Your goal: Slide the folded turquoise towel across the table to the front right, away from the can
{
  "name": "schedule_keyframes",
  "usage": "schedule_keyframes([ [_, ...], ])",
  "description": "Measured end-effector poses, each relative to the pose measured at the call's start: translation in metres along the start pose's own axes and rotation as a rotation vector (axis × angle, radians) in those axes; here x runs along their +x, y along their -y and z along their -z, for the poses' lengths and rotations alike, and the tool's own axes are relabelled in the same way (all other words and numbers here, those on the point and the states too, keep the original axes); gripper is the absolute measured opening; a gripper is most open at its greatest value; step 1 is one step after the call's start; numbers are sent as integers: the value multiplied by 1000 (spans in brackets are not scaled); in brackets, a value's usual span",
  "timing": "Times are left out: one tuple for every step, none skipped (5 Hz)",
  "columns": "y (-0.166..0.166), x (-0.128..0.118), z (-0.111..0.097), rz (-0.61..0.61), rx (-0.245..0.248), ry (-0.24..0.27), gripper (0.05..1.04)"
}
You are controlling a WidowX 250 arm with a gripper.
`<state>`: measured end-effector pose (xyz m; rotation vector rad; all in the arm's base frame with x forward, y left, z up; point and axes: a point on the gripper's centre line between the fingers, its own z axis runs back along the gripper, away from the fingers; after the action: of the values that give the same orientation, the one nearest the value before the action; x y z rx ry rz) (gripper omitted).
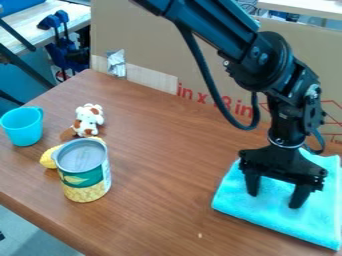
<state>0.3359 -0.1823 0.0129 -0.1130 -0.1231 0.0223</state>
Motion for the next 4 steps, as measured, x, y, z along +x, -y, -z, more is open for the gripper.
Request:
schedule_keyframes([
  [15,-6,-1,31,-13,0,1001],
  [3,-52,-24,140,60,31,1001],
  [-7,-59,-72,216,145,138,1001],
  [-22,-53,-120,216,186,172,1001],
])
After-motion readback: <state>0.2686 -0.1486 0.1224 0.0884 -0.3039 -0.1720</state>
